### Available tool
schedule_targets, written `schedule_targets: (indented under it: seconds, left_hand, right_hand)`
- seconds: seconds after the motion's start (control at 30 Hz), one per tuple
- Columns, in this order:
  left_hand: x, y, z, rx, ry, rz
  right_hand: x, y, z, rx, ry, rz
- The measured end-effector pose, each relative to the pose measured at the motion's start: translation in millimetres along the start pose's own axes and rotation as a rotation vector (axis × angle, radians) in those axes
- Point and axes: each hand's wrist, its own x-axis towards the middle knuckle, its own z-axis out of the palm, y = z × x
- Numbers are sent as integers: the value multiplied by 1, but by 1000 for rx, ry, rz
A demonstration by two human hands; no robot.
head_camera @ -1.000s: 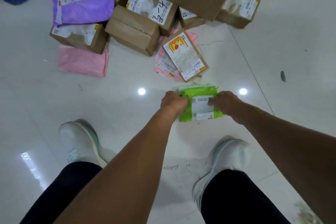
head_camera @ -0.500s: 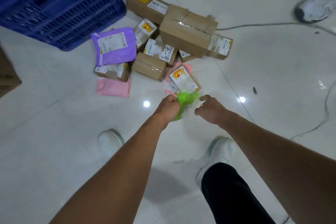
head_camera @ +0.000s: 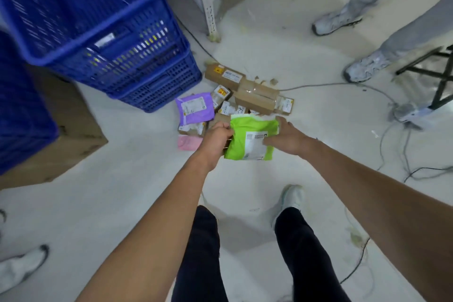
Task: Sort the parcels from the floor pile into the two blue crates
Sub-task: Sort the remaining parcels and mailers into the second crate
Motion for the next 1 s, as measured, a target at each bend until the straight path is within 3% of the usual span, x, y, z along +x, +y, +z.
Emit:
schedule_targets:
  seconds: [0.27, 0.37, 0.63, 1.0]
  left_hand:
    - [-125, 93, -87, -369, 25, 80]
    - [-151, 120, -129, -460, 12, 144]
    - [-201, 188, -225, -452, 12, 221]
    - [-191, 248, -283, -364, 41, 292]
  right_hand:
    - [-106, -130, 7, 339, 87, -156]
    - [-130, -176, 18, 404, 2, -167]
    - [-168, -286, 41, 605, 36, -309]
    - [-160, -383, 29, 520, 91, -485]
